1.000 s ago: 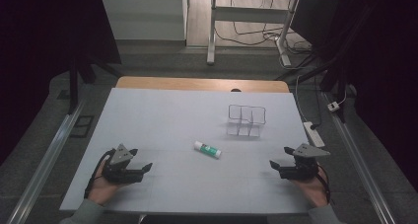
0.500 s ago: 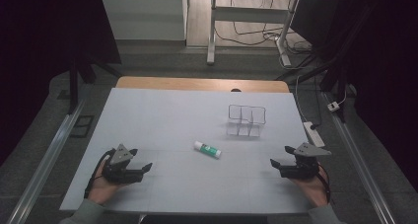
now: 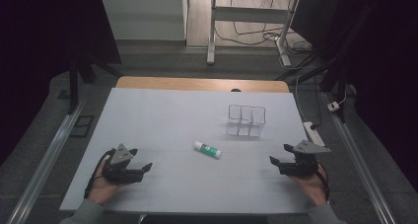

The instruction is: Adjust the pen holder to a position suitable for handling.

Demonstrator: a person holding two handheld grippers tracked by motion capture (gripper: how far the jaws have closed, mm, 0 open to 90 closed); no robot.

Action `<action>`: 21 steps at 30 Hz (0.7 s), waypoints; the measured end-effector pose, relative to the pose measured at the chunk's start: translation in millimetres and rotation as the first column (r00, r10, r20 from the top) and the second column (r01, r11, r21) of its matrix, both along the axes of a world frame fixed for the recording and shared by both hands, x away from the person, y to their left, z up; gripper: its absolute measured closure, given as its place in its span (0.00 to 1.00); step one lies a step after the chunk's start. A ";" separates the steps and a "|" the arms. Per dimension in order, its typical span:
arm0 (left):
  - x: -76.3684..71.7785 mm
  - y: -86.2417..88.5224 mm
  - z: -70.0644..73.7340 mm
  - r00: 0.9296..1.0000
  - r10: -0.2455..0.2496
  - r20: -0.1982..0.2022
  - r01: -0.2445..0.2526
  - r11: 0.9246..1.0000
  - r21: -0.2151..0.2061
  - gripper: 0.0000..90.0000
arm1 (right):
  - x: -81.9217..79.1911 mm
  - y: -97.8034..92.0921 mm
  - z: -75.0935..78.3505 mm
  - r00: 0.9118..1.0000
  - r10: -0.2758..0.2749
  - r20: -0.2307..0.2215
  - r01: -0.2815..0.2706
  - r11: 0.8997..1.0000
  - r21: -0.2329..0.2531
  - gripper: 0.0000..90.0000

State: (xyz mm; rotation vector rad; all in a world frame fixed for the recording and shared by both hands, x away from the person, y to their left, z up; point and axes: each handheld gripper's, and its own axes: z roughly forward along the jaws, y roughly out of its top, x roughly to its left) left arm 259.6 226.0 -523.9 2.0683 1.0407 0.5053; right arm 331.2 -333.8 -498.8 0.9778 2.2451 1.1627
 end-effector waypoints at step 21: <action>0.1 0.0 -0.5 1.000 -0.005 -0.004 0.005 1.000 0.002 0.26 | 55.6 20.4 6.2 0.993 -0.119 -0.027 0.118 0.993 -0.020 0.65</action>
